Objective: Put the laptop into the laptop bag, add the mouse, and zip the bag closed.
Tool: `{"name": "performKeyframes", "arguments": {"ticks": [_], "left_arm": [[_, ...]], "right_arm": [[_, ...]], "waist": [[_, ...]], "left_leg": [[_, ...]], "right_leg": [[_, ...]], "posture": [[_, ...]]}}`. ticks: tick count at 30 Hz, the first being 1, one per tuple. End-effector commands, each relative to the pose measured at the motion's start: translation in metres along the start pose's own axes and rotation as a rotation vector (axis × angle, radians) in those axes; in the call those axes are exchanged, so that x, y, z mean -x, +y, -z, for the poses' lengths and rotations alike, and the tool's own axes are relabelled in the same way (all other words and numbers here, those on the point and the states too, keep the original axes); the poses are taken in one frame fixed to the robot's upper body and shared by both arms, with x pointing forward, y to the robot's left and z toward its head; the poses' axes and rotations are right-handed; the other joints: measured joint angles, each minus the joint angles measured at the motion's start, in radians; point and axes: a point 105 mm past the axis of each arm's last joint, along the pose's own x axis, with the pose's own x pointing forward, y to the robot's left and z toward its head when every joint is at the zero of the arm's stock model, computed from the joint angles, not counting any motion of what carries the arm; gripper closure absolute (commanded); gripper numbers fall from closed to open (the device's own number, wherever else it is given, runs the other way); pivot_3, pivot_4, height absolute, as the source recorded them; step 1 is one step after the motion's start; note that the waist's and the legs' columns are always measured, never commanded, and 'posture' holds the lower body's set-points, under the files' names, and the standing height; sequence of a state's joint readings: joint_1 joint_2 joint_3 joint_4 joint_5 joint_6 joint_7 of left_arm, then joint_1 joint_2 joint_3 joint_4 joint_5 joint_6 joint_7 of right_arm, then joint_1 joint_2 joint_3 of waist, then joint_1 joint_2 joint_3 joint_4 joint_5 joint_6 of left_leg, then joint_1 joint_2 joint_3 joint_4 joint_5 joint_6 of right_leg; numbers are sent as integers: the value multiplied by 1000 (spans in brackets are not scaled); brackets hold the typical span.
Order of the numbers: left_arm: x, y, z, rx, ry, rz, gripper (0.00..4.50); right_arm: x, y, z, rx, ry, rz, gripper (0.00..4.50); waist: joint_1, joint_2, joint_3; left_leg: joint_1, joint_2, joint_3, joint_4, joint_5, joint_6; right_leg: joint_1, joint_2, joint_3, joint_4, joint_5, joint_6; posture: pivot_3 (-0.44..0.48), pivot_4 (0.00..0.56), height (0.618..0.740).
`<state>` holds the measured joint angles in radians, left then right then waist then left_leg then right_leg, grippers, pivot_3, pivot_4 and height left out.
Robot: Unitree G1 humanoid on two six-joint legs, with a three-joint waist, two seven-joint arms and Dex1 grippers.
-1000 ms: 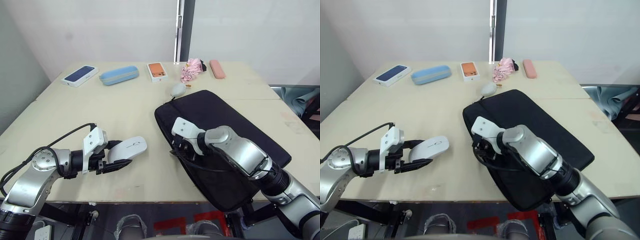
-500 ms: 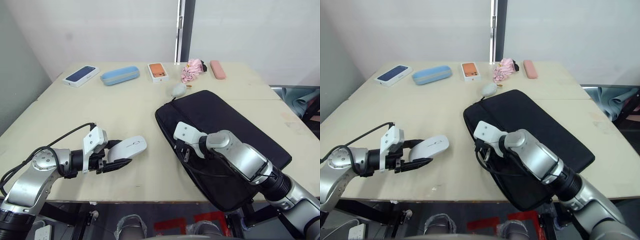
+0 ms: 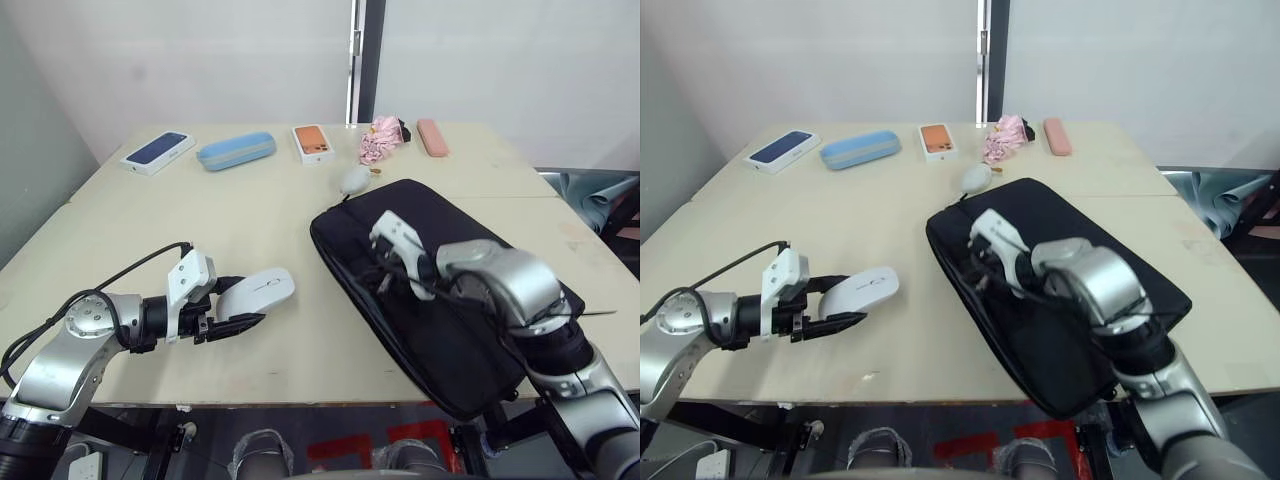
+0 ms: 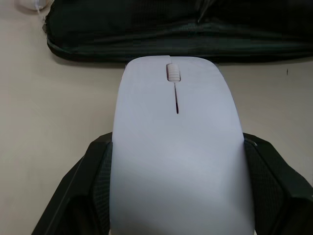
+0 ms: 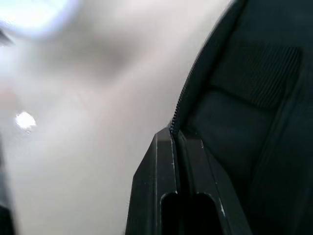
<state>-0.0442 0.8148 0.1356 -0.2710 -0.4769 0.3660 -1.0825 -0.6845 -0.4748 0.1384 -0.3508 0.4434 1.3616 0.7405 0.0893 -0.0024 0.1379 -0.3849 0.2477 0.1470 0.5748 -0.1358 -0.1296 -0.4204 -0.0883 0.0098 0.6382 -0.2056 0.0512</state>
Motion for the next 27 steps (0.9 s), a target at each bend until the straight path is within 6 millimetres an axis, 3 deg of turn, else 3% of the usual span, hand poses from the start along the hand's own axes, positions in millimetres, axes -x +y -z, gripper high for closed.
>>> {"name": "performKeyframes", "arguments": {"ticks": [1,11,27], "left_arm": [[-3,1,-9,-28,-28,16,1657],[-21,7,-20,-52,-54,38,1657],[-95,29,-35,-106,-85,35,1657]], "right_arm": [[10,-4,-21,-50,-75,-6,4459],[15,-7,-61,-153,-214,-41,4459],[47,-4,-109,-232,-362,-135,4459]], "waist": [[0,0,0],[1,0,0],[5,1,0]], "left_leg": [[0,0,0,0,0,0],[-2,0,1,0,1,-1],[-15,0,0,2,4,-8]], "right_leg": [[0,0,0,0,0,0],[-4,1,2,2,0,0],[-15,2,1,4,1,2]], "posture": [[0,150,740],[0,150,740],[0,150,740]]}}
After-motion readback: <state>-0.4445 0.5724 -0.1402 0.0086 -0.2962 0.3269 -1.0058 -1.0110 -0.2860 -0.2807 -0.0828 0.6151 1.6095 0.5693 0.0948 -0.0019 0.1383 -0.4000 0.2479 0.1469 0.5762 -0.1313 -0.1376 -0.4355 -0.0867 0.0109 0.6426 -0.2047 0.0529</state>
